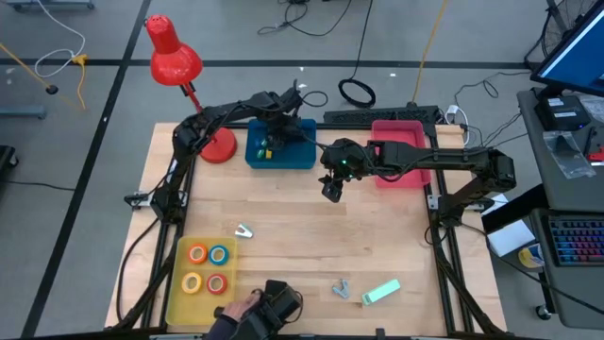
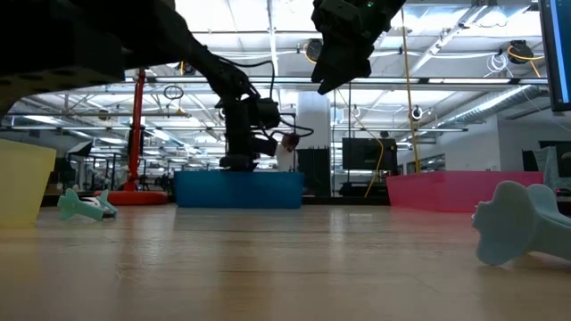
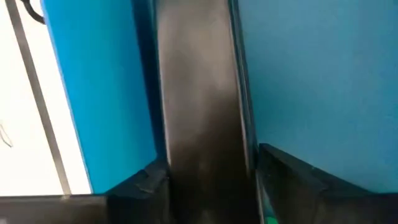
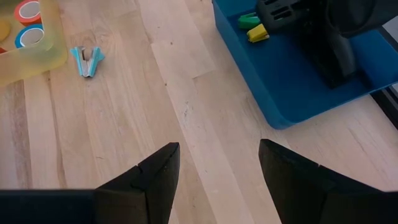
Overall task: Pick and place Stapler, Stapler remover, tape
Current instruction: Put the black stapler into the blue bin
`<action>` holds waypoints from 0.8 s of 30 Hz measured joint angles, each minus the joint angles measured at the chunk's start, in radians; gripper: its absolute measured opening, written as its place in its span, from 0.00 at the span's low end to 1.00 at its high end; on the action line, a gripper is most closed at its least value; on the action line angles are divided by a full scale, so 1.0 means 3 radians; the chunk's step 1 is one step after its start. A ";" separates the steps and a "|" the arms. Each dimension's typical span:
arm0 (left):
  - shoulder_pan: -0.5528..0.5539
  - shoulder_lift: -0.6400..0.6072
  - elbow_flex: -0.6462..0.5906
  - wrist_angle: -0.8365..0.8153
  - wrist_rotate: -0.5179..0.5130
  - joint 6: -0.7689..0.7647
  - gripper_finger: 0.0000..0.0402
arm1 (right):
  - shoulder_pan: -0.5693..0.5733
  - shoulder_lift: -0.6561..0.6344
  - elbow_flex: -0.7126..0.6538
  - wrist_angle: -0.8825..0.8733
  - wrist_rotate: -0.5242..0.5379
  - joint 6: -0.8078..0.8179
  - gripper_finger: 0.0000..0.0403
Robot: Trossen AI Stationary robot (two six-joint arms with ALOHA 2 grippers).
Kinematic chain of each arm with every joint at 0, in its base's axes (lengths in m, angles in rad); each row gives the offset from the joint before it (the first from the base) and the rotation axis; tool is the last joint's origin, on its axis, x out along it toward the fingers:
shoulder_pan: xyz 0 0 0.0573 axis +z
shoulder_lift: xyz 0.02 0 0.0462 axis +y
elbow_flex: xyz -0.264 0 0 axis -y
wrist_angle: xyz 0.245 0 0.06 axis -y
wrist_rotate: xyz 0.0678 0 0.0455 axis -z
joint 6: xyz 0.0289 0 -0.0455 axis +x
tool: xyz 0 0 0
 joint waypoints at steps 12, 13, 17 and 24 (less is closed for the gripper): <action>-0.0016 -0.0020 0.0005 0.0021 -0.0065 0.0183 0.33 | -0.0003 0.0000 0.0000 0.0001 0.0005 -0.0010 0.53; -0.0024 -0.0027 0.0005 0.0016 -0.0070 0.0183 0.33 | -0.0003 0.0000 0.0000 0.0001 0.0005 -0.0010 0.53; -0.0056 -0.0141 0.0000 -0.0011 -0.0069 0.0207 0.33 | -0.0003 0.0000 0.0000 0.0001 0.0006 -0.0010 0.53; -0.0058 -0.0197 0.0000 0.0028 0.0288 0.0228 0.33 | -0.0003 0.0000 0.0000 0.0026 0.0007 -0.0043 0.53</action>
